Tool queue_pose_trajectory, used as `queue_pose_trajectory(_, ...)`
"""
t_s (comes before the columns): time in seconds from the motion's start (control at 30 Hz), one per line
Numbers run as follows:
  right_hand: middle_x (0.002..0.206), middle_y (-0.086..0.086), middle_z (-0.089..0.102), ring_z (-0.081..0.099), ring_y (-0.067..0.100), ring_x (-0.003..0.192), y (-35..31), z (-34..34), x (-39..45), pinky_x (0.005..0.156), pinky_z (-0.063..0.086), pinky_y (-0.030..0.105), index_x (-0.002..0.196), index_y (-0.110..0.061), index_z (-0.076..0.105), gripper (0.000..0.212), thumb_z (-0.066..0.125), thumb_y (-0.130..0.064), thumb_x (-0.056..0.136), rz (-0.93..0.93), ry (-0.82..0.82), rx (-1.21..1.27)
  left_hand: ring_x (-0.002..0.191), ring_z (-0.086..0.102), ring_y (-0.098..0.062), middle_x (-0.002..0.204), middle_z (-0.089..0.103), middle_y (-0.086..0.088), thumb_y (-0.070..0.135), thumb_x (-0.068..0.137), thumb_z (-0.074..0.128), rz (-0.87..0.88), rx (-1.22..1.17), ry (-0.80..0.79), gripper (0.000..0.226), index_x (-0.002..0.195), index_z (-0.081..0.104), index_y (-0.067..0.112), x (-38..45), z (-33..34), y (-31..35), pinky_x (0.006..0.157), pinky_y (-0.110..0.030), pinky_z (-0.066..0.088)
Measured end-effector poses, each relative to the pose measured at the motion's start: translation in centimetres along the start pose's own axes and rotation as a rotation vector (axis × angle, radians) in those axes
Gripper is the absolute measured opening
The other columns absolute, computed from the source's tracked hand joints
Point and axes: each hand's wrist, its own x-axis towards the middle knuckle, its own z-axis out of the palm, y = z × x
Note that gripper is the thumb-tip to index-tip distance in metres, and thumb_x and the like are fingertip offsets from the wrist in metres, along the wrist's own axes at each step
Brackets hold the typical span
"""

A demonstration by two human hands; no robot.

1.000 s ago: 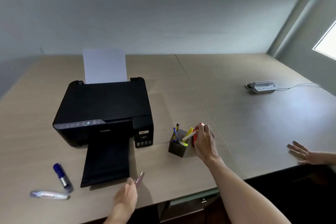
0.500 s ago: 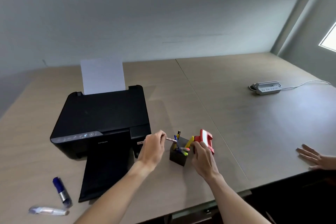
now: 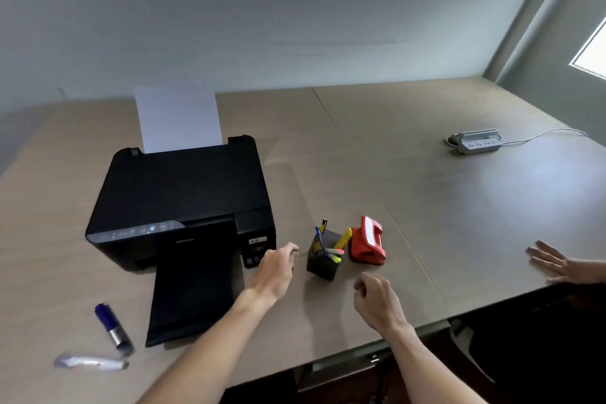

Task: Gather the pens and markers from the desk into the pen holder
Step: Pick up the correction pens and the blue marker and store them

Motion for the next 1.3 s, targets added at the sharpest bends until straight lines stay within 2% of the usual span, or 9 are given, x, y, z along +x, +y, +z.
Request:
queue_pose_trajectory(0.13, 0.068, -0.003, 0.061, 0.056, 0.018, 0.062, -2.8, 4.8, -1.2, 0.052, 0.044, 0.031, 0.070, -0.019, 0.054, 0.013, 0.049, -0.018, 0.081, -0.093, -0.118, 0.000, 0.051, 0.054, -0.011, 0.061, 0.059, 0.003, 0.026, 0.102, 0.039, -0.063, -0.048, 0.060, 0.027, 0.089, 0.061, 0.017, -6.0, -2.7, -5.3, 0.053, -0.034, 0.047)
queue_pose_trajectory(0.23, 0.066, -0.003, 0.060, 0.054, 0.017, 0.060, -7.5, 8.5, -1.4, 0.053, 0.044, 0.034, 0.071, -0.021, 0.052, 0.013, 0.048, -0.019, 0.084, -0.241, -0.188, -0.009, 0.057, 0.057, -0.008, 0.064, 0.060, 0.007, 0.026, 0.102, 0.040, -0.161, -0.021, 0.170, 0.027, 0.088, 0.062, 0.018, -11.2, -5.4, -10.7, 0.055, -0.024, 0.046)
queue_pose_trajectory(0.4, 0.069, 0.000, 0.058, 0.052, 0.019, 0.061, -17.1, 14.6, -1.7, 0.053, 0.040, 0.031, 0.073, -0.016, 0.050, 0.015, 0.046, -0.014, 0.087, -0.456, -0.293, -0.024, 0.066, 0.060, -0.009, 0.076, 0.062, 0.004, 0.025, 0.101, 0.042, -0.426, 0.046, 0.349, 0.024, 0.084, 0.058, 0.022, -18.3, -9.9, -19.9, 0.064, -0.033, 0.053)
queue_pose_trajectory(0.5, 0.071, -0.001, 0.055, 0.050, 0.016, 0.061, -23.0, 18.1, -2.2, 0.054, 0.039, 0.026, 0.073, -0.017, 0.049, 0.015, 0.046, -0.013, 0.086, -0.580, -0.324, -0.036, 0.088, 0.065, -0.025, 0.101, 0.062, -0.005, 0.015, 0.094, 0.052, -0.563, 0.179, 0.366, 0.015, 0.107, 0.061, 0.016, -21.6, -12.2, -23.7, 0.075, -0.039, 0.055)
queue_pose_trajectory(0.63, 0.077, 0.001, 0.055, 0.052, 0.019, 0.067, -29.9, 22.9, -3.0, 0.064, 0.046, 0.032, 0.072, -0.016, 0.048, 0.015, 0.044, -0.015, 0.087, -0.677, -0.392, -0.058, 0.091, 0.060, -0.034, 0.111, 0.047, -0.012, 0.004, 0.091, 0.050, -0.704, 0.275, 0.304, 0.048, 0.135, 0.045, 0.020, -23.4, -14.0, -27.6, 0.073, -0.042, 0.054)
queue_pose_trajectory(0.8, 0.100, 0.011, 0.062, 0.056, 0.029, 0.094, -35.6, 28.0, -3.3, 0.086, 0.046, 0.039, 0.093, -0.009, 0.061, 0.017, 0.048, -0.017, 0.087, -0.721, -0.451, -0.350, 0.087, 0.063, -0.027, 0.119, 0.044, -0.011, 0.010, 0.093, 0.053, -0.624, 0.336, 0.195, 0.054, 0.139, 0.039, 0.032, -23.9, -14.5, -32.3, 0.068, -0.035, 0.059)
queue_pose_trajectory(1.07, 0.102, 0.009, 0.066, 0.059, 0.028, 0.097, -38.4, 31.8, -4.2, 0.088, 0.042, 0.039, 0.104, -0.010, 0.058, 0.022, 0.050, -0.025, 0.090, -0.671, -0.372, -0.552, 0.062, 0.062, -0.015, 0.086, 0.057, 0.000, 0.029, 0.071, 0.082, -0.488, 0.517, 0.134, 0.032, 0.093, 0.059, 0.028, -24.4, -15.1, -35.4, 0.039, -0.027, 0.051)
queue_pose_trajectory(1.2, 0.081, 0.005, 0.065, 0.063, 0.026, 0.072, -37.9, 30.7, -4.6, 0.069, 0.045, 0.039, 0.092, -0.012, 0.060, 0.011, 0.061, -0.022, 0.086, -0.789, -0.279, -0.477, 0.069, 0.065, -0.020, 0.082, 0.061, 0.001, 0.007, 0.066, 0.082, -0.449, 0.428, 0.175, 0.031, 0.088, 0.064, 0.021, -24.9, -16.9, -35.6, 0.048, -0.032, 0.053)
queue_pose_trajectory(1.3, 0.084, 0.005, 0.058, 0.057, 0.025, 0.066, -35.9, 28.3, -4.3, 0.062, 0.046, 0.037, 0.097, -0.010, 0.058, 0.019, 0.040, -0.016, 0.094, -0.883, -0.217, -0.362, 0.091, 0.062, -0.024, 0.096, 0.064, -0.003, 0.006, 0.080, 0.067, -0.473, 0.299, 0.291, 0.023, 0.101, 0.064, 0.016, -24.4, -18.8, -34.2, 0.073, -0.037, 0.054)
